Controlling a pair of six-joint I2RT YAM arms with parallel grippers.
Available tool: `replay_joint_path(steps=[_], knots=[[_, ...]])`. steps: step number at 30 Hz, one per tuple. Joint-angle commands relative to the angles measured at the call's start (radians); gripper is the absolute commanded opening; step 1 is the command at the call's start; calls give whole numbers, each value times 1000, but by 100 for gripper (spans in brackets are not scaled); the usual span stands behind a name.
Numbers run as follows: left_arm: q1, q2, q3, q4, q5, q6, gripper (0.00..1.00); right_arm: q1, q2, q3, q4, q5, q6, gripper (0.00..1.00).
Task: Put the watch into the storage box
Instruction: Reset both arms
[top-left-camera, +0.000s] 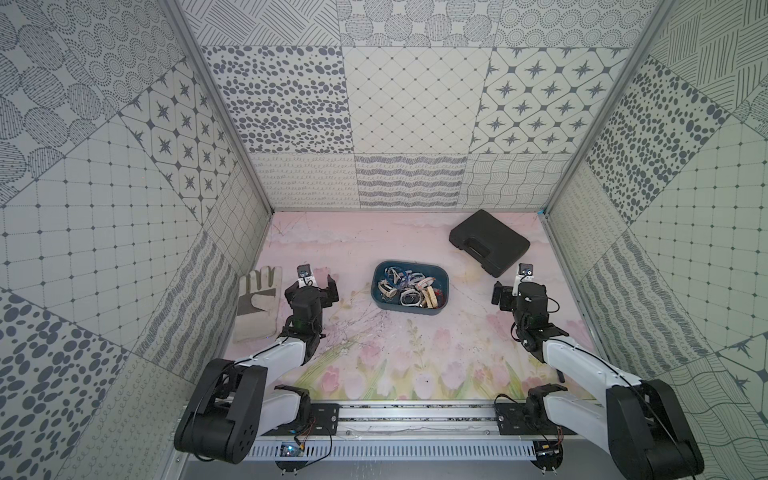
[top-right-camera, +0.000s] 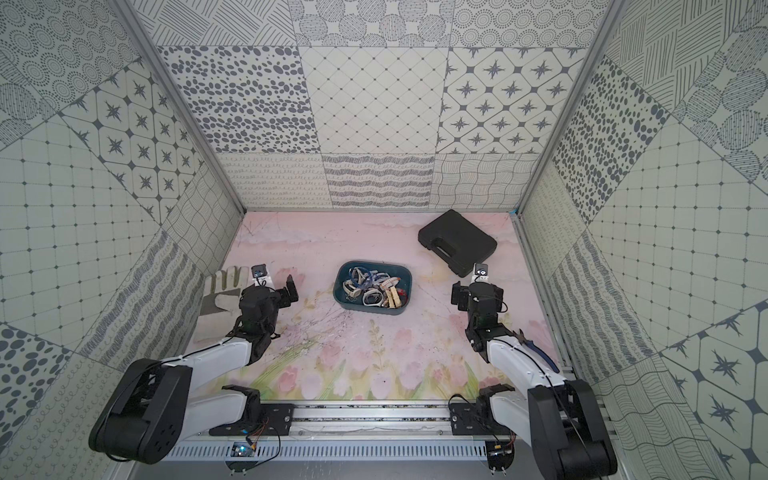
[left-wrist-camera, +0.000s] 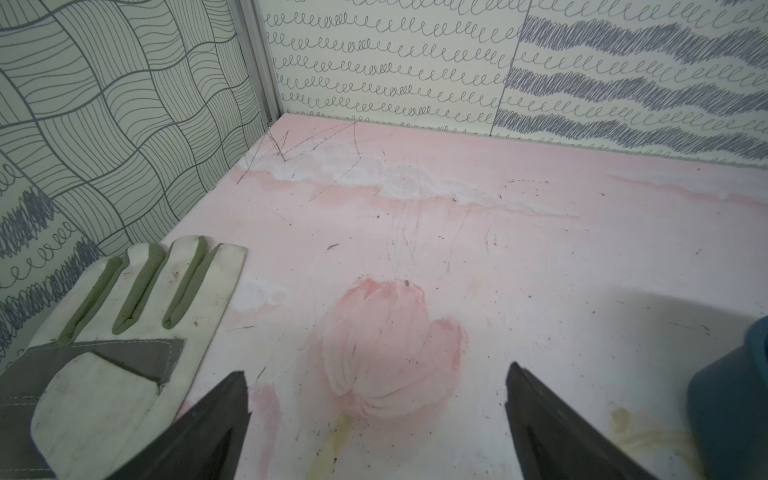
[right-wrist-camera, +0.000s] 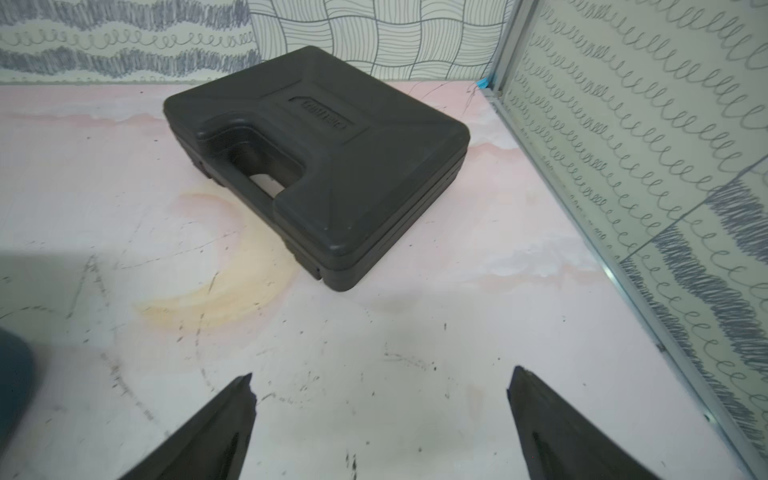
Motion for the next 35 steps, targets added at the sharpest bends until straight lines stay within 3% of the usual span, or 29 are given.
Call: replay_joint_path(steps=[1,8,10,12,13,14,16,35], knots=[[9,85,-44,292,-67,95,99,-20,94,-19,370,70,-67,99],[47,393,41,429,106,161,99,-108,256,0,483,-165,3,99],[77,327,77,239,154,91,99,-107,317,21,494,-190,-6,99],[108,360,92,271,149,86,99,-107,417,33,584,-178,2,100],[121,333,113,178,165,48,99,-107,425,34,588,-177,-2,100],[145,334,121,168,185,24,99,-108,387,54,489,-180,7,100],[157,339,118,187,202,18,100,-116,408,41,550,-185,11,100],[160,342,118,186,206,24,100,-107,395,53,498,-170,1,100]])
